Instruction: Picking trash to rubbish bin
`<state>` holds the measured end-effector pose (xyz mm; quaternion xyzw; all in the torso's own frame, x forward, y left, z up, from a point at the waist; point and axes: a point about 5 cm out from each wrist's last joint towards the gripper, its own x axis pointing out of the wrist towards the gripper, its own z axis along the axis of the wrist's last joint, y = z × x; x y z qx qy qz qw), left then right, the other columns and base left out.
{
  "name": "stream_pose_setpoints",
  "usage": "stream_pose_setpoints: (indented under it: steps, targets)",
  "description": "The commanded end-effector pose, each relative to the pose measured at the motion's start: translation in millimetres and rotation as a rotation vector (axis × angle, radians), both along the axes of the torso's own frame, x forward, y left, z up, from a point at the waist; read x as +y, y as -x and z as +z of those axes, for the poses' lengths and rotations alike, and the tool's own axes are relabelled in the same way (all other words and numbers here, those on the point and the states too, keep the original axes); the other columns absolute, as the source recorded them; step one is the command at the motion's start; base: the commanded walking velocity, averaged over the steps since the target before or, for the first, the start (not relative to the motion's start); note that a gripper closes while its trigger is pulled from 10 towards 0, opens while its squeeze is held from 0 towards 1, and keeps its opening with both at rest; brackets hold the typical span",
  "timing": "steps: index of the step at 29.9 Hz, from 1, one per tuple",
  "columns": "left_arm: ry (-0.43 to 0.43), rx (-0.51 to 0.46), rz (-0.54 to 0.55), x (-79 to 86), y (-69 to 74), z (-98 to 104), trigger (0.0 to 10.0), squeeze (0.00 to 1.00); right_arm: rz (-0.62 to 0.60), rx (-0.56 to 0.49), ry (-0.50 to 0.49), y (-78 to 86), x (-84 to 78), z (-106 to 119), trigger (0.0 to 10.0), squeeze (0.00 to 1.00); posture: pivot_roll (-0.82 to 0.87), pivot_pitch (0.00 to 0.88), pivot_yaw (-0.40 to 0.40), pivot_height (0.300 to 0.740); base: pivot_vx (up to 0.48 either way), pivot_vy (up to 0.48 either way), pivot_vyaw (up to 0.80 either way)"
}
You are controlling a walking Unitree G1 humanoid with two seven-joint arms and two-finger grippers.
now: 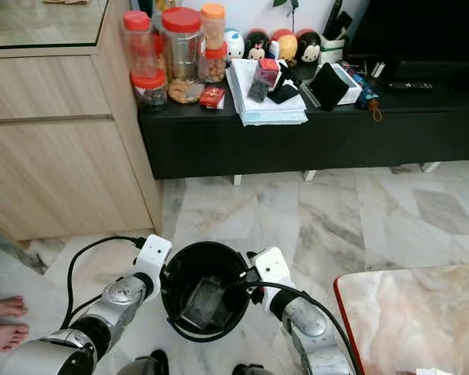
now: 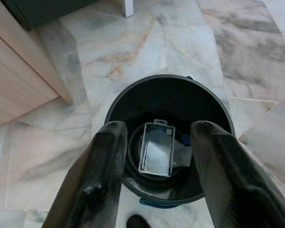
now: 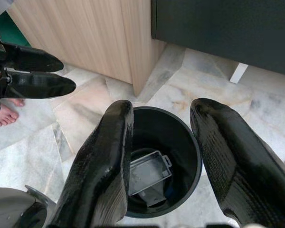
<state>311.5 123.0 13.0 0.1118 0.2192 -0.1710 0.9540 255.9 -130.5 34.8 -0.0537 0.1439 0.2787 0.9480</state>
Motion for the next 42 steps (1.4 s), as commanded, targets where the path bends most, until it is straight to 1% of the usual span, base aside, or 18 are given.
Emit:
stream_pose_setpoints:
  steps: [1,5,7,9,10,12,15,17,18,21,23,25,31,38,42]
  targets:
    - [-0.019,0.001,-0.015,-1.2,2.2,-2,10.0,0.00,0.000,0.014,-0.001,2.2,-0.8,-1,10.0,0.00,0.06,0.194,-0.090,0.740,0.000,0.000,0.00]
    - [-0.022,-0.002,0.002,1.2,4.1,-4,10.0,0.00,-0.032,0.008,0.007,-1.0,-2.0,-2,10.0,0.00,0.06,0.188,-0.086,0.740,0.000,0.000,0.00]
    - [-0.027,-0.001,0.019,5.4,8.7,-8,10.0,0.00,-0.100,0.020,0.033,-4.1,-9.4,-11,10.0,0.00,0.07,0.176,-0.077,0.740,0.000,0.000,0.00]
    - [-0.027,-0.004,0.035,8.9,11.3,-11,10.0,0.00,-0.140,0.037,0.043,-4.7,-14.1,-17,10.0,0.00,0.08,0.165,-0.071,0.740,0.000,0.000,0.00]
    - [-0.046,-0.005,0.056,13.6,13.9,-13,10.0,0.00,-0.171,0.059,0.056,-4.2,-18.2,-23,10.0,0.00,0.09,0.160,-0.067,0.740,0.000,0.000,0.00]
    - [-0.062,-0.004,0.077,18.6,17.1,-16,10.0,0.00,-0.204,0.078,0.075,-3.3,-22.6,-29,10.0,0.00,0.10,0.155,-0.064,0.740,0.000,0.000,0.00]
    - [-0.072,0.009,0.120,28.3,23.5,-22,10.0,0.00,-0.257,0.087,0.099,-3.8,-27.6,-34,10.0,0.00,0.11,0.137,-0.052,0.740,0.000,0.000,0.00]
    - [-0.072,0.012,0.131,30.6,25.2,-23,10.0,0.00,-0.270,0.087,0.103,-4.1,-28.6,-35,10.0,0.00,0.11,0.137,-0.052,0.740,0.000,0.000,0.00]
    - [-0.072,0.011,0.142,33.4,28.5,-25,10.0,0.00,-0.292,0.081,0.116,-5.8,-29.8,-37,10.0,0.00,0.12,0.122,-0.043,0.740,0.000,0.000,0.00]
    - [-0.080,0.004,0.149,35.2,31.0,-27,10.0,0.00,-0.317,0.073,0.117,-9.4,-28.9,-38,10.0,0.00,0.13,0.106,-0.035,0.740,0.000,0.000,0.00]
    - [-0.086,-0.005,0.163,36.5,30.2,-26,10.0,0.00,-0.317,0.073,0.114,-11.6,-26.0,-39,10.0,0.00,0.13,0.095,-0.029,0.740,0.000,0.000,0.00]
    - [-0.091,-0.023,0.180,38.4,27.2,-23,10.0,0.00,-0.310,0.062,0.085,-15.5,-18.6,-37,10.0,0.00,0.14,0.083,-0.022,0.740,0.000,0.000,0.00]
    - [-0.103,-0.041,0.178,39.3,22.3,-18,10.0,0.00,-0.299,0.040,0.060,-21.9,-6.8,-33,10.0,0.00,0.14,0.058,-0.005,0.740,0.000,0.000,0.00]
    - [-0.119,-0.078,0.203,45.0,16.7,-12,10.0,0.00,-0.304,0.030,0.045,-24.5,-2.4,-34,10.0,0.00,0.15,0.030,0.013,0.740,0.000,0.000,0.00]
    - [-0.124,-0.082,0.216,46.6,16.4,-11,10.0,0.00,-0.316,0.028,0.035,-26.0,-1.6,-33,10.0,0.00,0.14,0.015,0.018,0.740,0.000,0.000,0.00]
